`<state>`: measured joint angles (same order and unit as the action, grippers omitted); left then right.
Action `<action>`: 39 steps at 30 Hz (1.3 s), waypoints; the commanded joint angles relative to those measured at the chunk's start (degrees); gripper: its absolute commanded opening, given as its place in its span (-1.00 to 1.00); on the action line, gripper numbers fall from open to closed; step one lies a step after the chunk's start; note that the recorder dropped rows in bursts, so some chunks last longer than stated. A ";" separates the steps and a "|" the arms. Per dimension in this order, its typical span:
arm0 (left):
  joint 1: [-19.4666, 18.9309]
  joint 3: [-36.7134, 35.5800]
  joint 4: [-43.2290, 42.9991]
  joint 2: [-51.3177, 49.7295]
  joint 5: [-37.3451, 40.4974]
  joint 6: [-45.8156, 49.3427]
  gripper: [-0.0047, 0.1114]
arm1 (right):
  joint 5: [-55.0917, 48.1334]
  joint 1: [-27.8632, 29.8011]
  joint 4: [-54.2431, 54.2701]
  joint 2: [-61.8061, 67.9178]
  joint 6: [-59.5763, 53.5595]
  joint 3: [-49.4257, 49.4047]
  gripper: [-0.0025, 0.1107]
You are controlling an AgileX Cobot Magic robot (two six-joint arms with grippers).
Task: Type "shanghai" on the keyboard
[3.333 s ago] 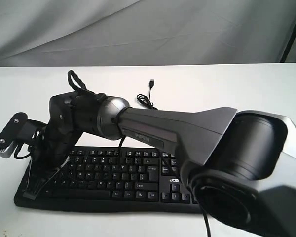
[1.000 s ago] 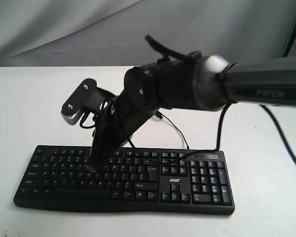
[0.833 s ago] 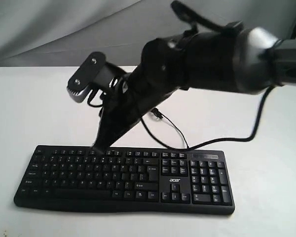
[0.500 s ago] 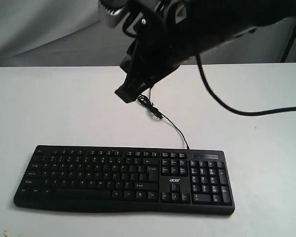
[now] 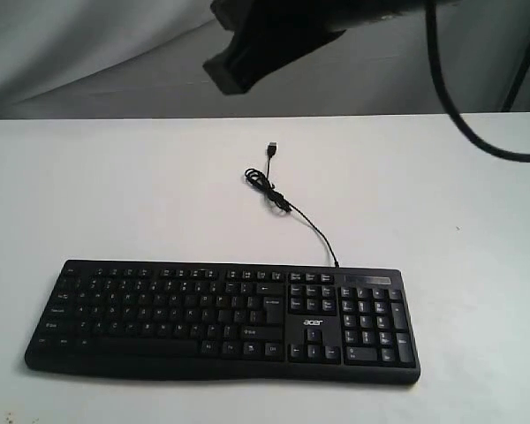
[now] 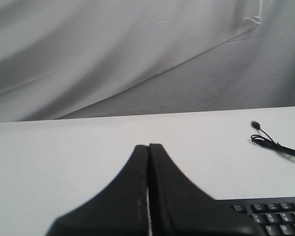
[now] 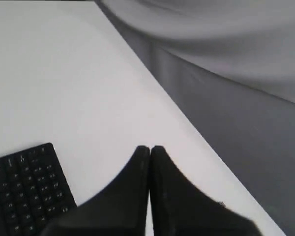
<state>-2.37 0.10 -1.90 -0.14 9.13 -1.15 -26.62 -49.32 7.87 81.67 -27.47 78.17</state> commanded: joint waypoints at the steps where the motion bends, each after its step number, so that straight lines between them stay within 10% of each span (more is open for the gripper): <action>1: 0.37 -0.10 0.00 0.14 -0.34 -0.15 -0.92 | -0.07 4.72 -2.79 -3.08 9.93 -0.34 -0.96; 9: 0.37 -0.10 0.00 0.14 -0.34 -0.15 -0.92 | 1.91 18.87 -2.85 -13.91 21.87 -8.20 -0.96; 26: 0.37 -0.10 0.00 0.14 -0.34 -0.15 -0.92 | 21.51 49.10 -5.56 -59.06 25.71 -57.72 -0.96; 39: 0.37 -0.10 0.00 0.14 -0.34 -0.15 -0.92 | 21.22 53.61 -5.84 -72.71 27.87 -73.38 -0.96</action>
<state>-2.37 0.10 -1.90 -0.14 9.13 -1.15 -5.92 3.15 2.86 11.21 0.00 7.35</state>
